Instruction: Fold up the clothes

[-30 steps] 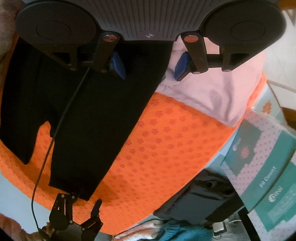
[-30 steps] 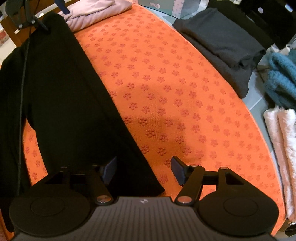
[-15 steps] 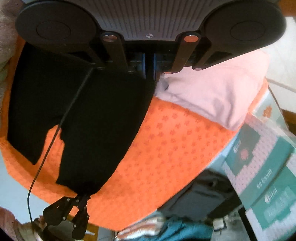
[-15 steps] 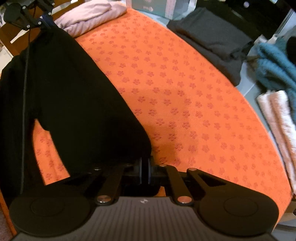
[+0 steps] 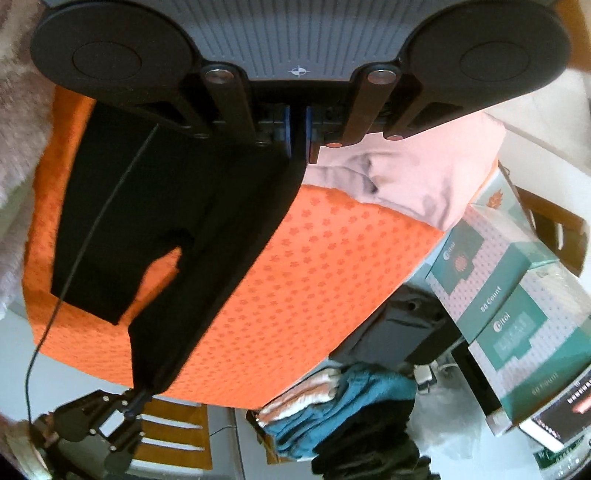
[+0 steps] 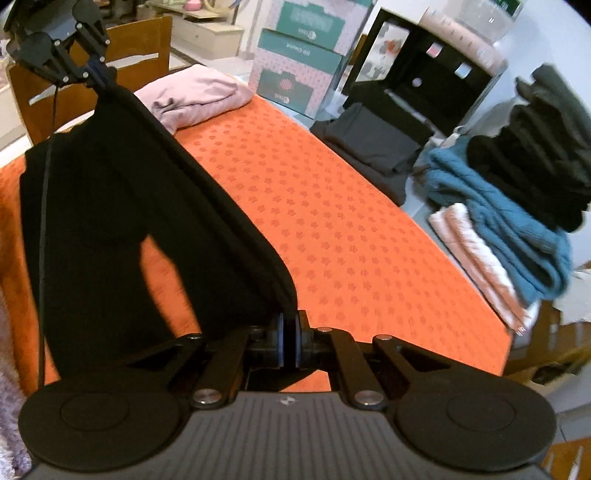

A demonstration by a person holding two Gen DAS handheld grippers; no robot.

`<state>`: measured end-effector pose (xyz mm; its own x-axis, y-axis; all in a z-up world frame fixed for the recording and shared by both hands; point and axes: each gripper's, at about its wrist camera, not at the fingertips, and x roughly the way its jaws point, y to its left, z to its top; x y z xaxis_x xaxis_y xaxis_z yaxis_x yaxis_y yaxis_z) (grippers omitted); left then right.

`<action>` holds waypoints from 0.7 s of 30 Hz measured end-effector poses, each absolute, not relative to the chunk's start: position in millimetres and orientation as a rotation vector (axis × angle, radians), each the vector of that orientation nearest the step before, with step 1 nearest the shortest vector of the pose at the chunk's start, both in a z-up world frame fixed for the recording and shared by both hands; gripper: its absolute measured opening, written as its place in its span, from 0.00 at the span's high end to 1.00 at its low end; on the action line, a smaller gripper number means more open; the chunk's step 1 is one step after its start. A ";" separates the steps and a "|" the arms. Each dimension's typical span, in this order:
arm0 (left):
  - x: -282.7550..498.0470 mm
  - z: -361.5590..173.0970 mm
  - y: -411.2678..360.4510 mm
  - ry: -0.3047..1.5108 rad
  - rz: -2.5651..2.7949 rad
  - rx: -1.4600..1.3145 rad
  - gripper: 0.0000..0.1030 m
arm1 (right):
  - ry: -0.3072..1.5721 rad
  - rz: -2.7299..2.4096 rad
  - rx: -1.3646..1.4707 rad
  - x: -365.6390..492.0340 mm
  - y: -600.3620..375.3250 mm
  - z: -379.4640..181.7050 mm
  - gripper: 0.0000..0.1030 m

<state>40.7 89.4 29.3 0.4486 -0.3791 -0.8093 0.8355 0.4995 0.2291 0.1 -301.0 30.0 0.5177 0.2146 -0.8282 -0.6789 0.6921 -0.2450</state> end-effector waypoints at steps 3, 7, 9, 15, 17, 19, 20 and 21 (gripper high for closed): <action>13.2 29.7 93.9 0.743 -0.812 0.676 0.91 | 0.836 0.537 -0.637 -36.7 -293.1 29.9 0.93; -15.9 23.8 102.6 0.767 -0.793 0.633 0.91 | 0.768 0.486 -0.705 -84.0 -276.6 28.6 0.94; -27.2 16.8 106.0 0.796 -0.788 0.600 0.91 | 0.743 0.471 -0.740 -103.5 -268.8 23.1 0.93; -57.4 -6.1 109.3 0.866 -0.783 0.551 0.91 | 0.762 0.471 -0.829 -143.2 -255.1 -8.7 0.93; -63.4 -16.4 110.4 0.894 -0.772 0.535 0.91 | 0.777 0.475 -0.833 -153.5 -252.1 -17.7 0.93; -68.9 -27.8 111.2 0.924 -0.759 0.518 0.91 | 0.801 0.480 -0.816 -159.5 -249.8 -27.5 0.93; -70.1 -33.4 110.9 0.933 -0.752 0.513 0.90 | 0.816 0.480 -0.800 -161.3 -249.3 -32.1 0.93; -70.9 -37.4 111.2 0.942 -0.745 0.505 0.90 | 0.832 0.478 -0.784 -163.0 -248.9 -36.6 0.93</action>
